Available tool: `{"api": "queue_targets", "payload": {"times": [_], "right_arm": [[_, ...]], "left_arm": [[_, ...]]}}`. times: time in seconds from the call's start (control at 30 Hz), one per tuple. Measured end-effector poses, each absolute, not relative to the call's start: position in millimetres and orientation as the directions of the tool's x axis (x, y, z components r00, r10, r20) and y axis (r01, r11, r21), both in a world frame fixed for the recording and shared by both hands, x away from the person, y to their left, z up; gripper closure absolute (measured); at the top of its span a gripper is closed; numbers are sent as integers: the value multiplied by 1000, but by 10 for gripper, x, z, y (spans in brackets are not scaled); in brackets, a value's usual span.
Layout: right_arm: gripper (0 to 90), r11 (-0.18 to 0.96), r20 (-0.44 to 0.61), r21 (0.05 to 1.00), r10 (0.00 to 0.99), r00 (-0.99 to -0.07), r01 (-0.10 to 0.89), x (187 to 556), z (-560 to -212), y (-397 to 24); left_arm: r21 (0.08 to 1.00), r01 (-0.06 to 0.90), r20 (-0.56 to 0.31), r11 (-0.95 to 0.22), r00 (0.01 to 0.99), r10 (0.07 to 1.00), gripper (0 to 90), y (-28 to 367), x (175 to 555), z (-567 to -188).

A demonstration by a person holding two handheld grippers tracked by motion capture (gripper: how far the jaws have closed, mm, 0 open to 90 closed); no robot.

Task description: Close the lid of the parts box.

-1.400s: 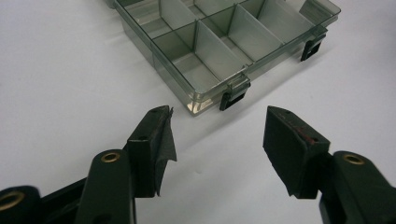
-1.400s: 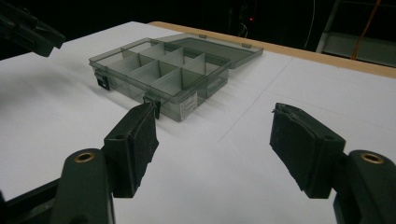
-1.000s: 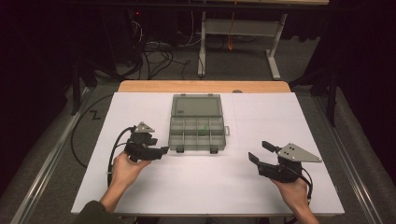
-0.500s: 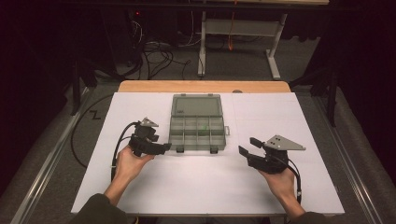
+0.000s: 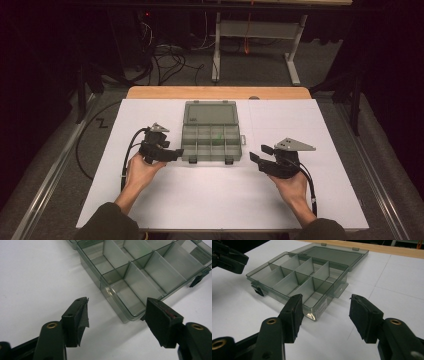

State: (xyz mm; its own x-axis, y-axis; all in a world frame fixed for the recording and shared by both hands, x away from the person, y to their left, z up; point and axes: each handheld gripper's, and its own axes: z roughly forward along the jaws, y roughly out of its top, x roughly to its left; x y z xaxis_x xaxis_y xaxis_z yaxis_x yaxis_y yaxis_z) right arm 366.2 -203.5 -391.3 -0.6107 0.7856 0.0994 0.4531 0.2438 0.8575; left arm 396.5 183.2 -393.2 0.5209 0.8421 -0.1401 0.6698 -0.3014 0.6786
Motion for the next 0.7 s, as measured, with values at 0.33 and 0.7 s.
{"api": "queue_targets", "payload": {"times": [0.33, 0.7], "right_arm": [[480, 275, 105, 826, 783, -613, 492, 3808, -3875, -1842], [497, 294, 115, 793, 787, -606, 533, 3929, -3822, -1719]], "left_arm": [[674, 682, -168, -283, 515, 840, 339, 1874, 4031, -3966], [662, 696, -176, -277, 504, 845, 334, 1853, 4096, -4019]]}}
